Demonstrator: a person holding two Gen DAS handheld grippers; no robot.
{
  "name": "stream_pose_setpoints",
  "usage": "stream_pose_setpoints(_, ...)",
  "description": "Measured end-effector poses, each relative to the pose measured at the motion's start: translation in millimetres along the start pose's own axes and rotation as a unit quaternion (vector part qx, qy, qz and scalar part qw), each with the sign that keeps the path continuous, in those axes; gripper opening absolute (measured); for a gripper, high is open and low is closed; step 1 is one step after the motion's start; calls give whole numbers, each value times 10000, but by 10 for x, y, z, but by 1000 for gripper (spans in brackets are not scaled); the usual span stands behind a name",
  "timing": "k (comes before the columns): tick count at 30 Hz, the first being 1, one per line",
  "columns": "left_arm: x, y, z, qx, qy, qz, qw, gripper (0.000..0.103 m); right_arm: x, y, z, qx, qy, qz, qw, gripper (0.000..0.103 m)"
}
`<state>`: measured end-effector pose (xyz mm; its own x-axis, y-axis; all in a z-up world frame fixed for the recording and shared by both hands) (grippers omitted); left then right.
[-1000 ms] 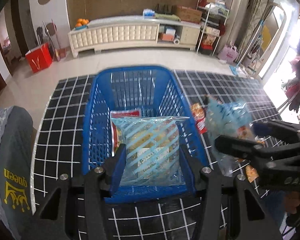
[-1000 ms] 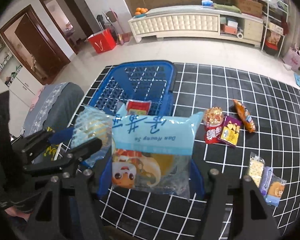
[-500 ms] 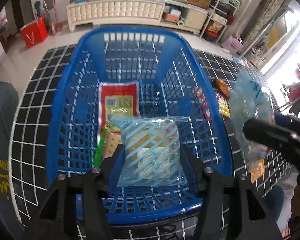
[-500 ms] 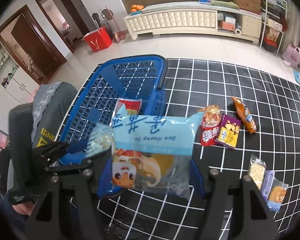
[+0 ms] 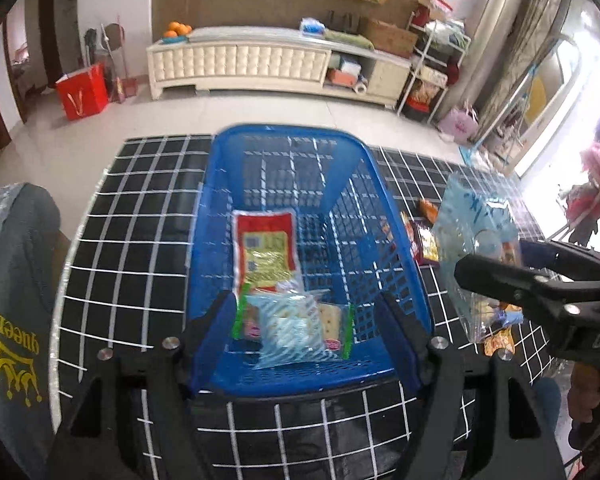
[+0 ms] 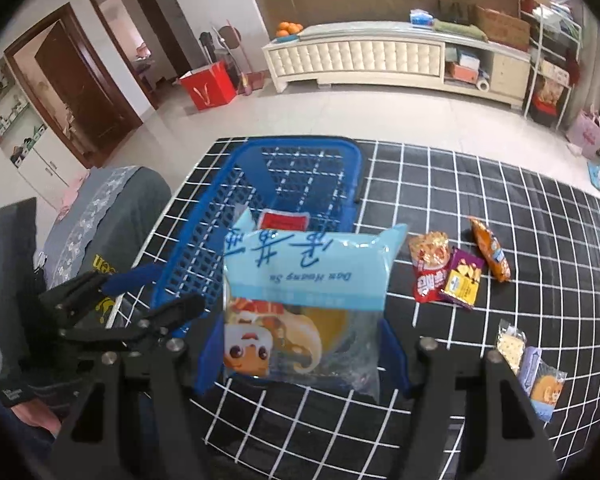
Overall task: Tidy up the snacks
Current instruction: 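Lower the blue cake bag into the basket and open the right tool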
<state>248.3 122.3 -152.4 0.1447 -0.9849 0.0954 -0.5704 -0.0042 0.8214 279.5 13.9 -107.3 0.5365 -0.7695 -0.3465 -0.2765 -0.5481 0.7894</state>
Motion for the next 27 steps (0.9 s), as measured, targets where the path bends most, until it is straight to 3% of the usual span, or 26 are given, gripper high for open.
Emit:
stream_pose_setpoints(11, -464, 188, 35, 164, 118, -259, 9995, 69, -376, -401, -36, -412, 345, 149, 9984, 71)
stream_pose_setpoints(16, -613, 105, 58, 97, 294, -252, 9992, 69, -300, -661, 25, -791, 245, 570, 9949, 71)
stream_pose_setpoints(27, -609, -58, 126, -13, 241, -99, 9997, 69, -346, -824, 120, -1152, 514, 968, 9873, 71)
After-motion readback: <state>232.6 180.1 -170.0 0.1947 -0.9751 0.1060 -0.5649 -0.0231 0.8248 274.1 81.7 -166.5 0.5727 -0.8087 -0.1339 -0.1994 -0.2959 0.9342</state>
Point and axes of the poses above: each gripper's, at about its wrist camera, not at the fingertips, and y roughly against the way its jaws point, x to its right, z to its underside, the point moved 6 cm from there along -y, roughly the way its jaws point, and after that the axes turned 6 degrees about -z, right-handed, at the moved point
